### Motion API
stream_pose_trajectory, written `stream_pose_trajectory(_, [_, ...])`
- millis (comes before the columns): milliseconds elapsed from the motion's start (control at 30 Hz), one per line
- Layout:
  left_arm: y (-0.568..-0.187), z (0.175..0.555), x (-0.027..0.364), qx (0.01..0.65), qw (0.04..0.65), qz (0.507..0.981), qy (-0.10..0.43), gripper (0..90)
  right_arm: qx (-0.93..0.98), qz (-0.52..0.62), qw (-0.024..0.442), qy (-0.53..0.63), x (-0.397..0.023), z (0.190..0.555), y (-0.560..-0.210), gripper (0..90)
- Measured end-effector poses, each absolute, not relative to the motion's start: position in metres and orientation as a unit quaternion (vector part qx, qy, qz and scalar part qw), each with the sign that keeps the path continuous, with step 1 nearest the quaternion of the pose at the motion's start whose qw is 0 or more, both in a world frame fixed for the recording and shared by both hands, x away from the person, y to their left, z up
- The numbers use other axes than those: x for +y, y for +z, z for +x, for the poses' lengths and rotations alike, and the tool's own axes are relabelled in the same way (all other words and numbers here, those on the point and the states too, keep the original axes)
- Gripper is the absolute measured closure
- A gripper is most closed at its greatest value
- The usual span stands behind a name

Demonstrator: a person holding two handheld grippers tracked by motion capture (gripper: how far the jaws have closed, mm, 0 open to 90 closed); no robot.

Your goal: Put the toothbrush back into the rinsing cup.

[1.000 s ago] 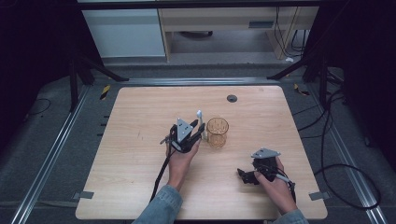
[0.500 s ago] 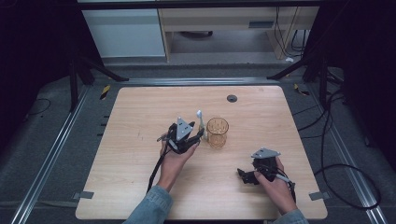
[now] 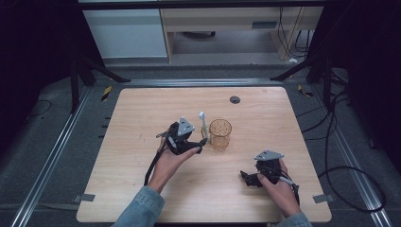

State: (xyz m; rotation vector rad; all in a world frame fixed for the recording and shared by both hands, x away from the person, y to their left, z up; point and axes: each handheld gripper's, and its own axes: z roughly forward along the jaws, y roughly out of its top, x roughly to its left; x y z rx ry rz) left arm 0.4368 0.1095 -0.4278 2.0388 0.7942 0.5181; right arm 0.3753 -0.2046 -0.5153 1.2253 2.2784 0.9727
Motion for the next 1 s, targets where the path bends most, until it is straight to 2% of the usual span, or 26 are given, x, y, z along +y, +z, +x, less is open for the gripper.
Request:
stream_pose_trajectory(100, [-0.427, 0.438, 0.112, 0.315, 0.417, 0.828, 0.204, 14.4, 0.809, 0.436, 0.188, 0.345, -0.205, 0.375, -0.515, 0.4])
stream_pose_trajectory(367, [-0.420, 0.437, 0.136, 0.331, 0.373, 0.845, 0.192, 9.7, 0.806, 0.442, 0.192, 0.344, -0.203, 0.375, -0.515, 0.3])
stream_pose_trajectory(1000, [-0.431, 0.436, 0.212, 0.397, 0.323, 0.839, 0.184, 8.4, 0.805, 0.443, 0.193, 0.344, -0.203, 0.376, -0.515, 0.4])
